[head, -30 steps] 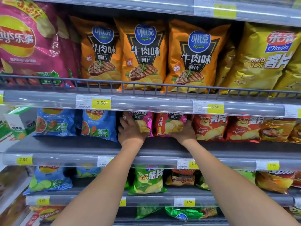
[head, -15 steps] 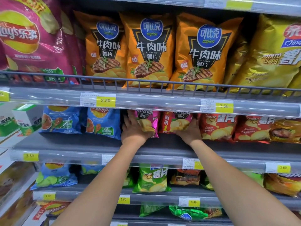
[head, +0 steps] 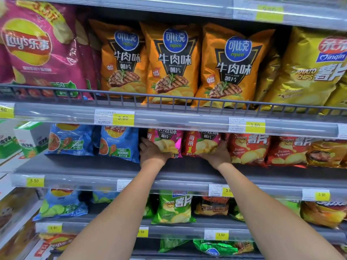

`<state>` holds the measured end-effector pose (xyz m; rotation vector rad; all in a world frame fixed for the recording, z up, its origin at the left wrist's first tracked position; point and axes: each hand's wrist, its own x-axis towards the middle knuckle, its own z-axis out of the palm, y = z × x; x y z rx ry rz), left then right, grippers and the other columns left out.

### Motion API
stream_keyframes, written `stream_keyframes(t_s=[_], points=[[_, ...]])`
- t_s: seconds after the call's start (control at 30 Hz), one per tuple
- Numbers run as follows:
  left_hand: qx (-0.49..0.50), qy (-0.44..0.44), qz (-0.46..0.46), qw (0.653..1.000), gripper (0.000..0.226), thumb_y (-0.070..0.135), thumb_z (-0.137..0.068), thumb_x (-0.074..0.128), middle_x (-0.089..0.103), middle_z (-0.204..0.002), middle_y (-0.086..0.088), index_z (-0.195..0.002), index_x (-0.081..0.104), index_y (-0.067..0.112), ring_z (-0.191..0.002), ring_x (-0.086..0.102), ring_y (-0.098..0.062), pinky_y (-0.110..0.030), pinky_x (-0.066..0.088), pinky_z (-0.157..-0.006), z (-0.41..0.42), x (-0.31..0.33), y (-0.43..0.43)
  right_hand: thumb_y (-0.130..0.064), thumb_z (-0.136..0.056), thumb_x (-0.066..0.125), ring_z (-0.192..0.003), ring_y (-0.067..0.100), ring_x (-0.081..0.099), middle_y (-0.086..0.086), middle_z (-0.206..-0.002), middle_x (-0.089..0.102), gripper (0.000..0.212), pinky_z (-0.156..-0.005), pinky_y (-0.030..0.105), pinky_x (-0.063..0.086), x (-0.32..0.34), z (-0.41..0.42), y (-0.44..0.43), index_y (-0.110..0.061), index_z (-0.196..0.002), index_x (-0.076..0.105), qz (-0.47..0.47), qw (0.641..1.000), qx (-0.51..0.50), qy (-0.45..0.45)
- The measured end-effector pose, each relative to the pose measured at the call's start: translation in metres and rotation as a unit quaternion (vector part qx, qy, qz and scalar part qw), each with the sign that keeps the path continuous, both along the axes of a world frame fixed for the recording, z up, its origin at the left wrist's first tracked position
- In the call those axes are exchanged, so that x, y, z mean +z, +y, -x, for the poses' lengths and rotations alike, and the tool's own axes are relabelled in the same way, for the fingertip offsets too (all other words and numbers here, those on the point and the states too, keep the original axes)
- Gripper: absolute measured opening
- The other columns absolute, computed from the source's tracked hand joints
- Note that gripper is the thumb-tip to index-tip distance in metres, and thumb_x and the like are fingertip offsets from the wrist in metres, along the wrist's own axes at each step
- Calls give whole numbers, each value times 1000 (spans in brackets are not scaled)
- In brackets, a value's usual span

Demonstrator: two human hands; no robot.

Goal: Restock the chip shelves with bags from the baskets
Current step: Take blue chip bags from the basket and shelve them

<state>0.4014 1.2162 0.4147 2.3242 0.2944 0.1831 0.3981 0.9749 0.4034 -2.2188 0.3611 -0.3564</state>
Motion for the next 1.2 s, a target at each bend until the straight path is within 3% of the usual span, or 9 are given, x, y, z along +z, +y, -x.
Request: stream_keyframes(t_s=[0.63,0.9,0.97,1.07,1.2], points=[[-11,-16,-10,1000,136,58,-78,84,17,-170,-15,-164,-7,4,-155,26,-33,-47,37,-116,-9,-3,1,-47,-74,88,-145,37,38,16,-167,17,120,-116,43,40,3,-10,4,-12,-161,12,31,999,-18,34],[-20,-14,0,1000,132,54,-81,83,16,-170,-16,-163,-7,3,-155,23,-33,-44,32,-119,12,5,3,-50,-80,83,-154,31,24,15,-170,11,125,-122,37,30,16,8,11,-3,-162,0,52,995,-27,81],[-21,-20,-1,1000,130,51,-82,82,13,-171,-16,-163,-8,3,-156,20,-34,-44,28,-122,21,8,1,-54,-77,83,-154,31,24,14,-169,14,128,-122,36,31,23,18,13,-4,-162,1,64,993,-26,97],[-34,-37,-5,999,126,47,-85,80,9,-171,-18,-163,-9,2,-157,18,-37,-43,23,-124,40,11,-1,-46,-73,88,-147,34,38,15,-162,33,125,-116,41,41,28,38,12,-6,-161,10,55,995,-28,77],[-69,-80,-49,993,120,48,-85,81,14,-170,-20,-164,3,3,-155,21,-40,-47,28,-122,68,10,-3,-52,-74,83,-133,39,50,18,-140,54,101,-106,42,48,25,71,6,-10,-151,33,81,995,-14,57]])
